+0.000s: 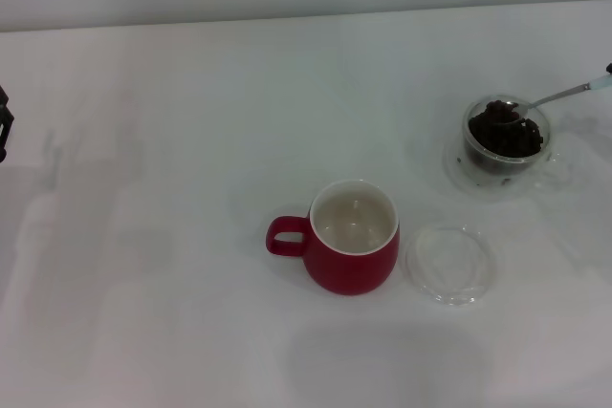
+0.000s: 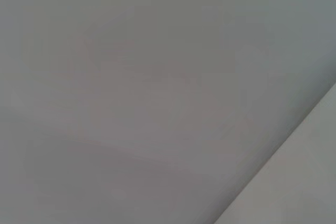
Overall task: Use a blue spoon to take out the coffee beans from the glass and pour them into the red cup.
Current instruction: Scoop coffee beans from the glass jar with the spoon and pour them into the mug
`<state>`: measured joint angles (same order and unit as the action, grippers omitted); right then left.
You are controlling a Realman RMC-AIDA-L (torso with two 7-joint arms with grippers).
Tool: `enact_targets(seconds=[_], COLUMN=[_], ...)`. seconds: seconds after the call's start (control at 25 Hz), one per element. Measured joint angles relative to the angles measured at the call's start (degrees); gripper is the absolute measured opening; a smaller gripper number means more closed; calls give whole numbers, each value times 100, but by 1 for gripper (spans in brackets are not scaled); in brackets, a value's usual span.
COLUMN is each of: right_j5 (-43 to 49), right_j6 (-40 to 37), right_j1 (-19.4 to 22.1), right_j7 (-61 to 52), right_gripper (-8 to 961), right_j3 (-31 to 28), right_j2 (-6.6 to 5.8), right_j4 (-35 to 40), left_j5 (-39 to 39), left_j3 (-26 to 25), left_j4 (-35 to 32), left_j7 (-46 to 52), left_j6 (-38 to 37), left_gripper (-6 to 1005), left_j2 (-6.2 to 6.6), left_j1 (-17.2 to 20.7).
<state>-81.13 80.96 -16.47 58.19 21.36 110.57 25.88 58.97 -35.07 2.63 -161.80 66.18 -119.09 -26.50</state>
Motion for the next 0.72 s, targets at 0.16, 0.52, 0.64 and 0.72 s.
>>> enact_targets(seconds=[0.16,0.52,0.64,0.72], right_j5=[1,15,45,59], right_j6=[88,243,305,371], right_j1=[-7,11,19,17], right_j7=[-1,5,36,53], right_gripper=[148,147,147,147], right_j3=[21,54,69,85], right_j2=[23,129,155,171], right_j4=[20,53,60,61], left_j5=[0,0,0,0], left_j3=[0,0,0,0], left_j4=[0,0,0,0], left_j7=[0,0,0,0], left_j6=[0,0,0,0], left_gripper=[561,560,560,560], left_j2=[0,-1,-4,-6], left_j1=[-2,8,13,18])
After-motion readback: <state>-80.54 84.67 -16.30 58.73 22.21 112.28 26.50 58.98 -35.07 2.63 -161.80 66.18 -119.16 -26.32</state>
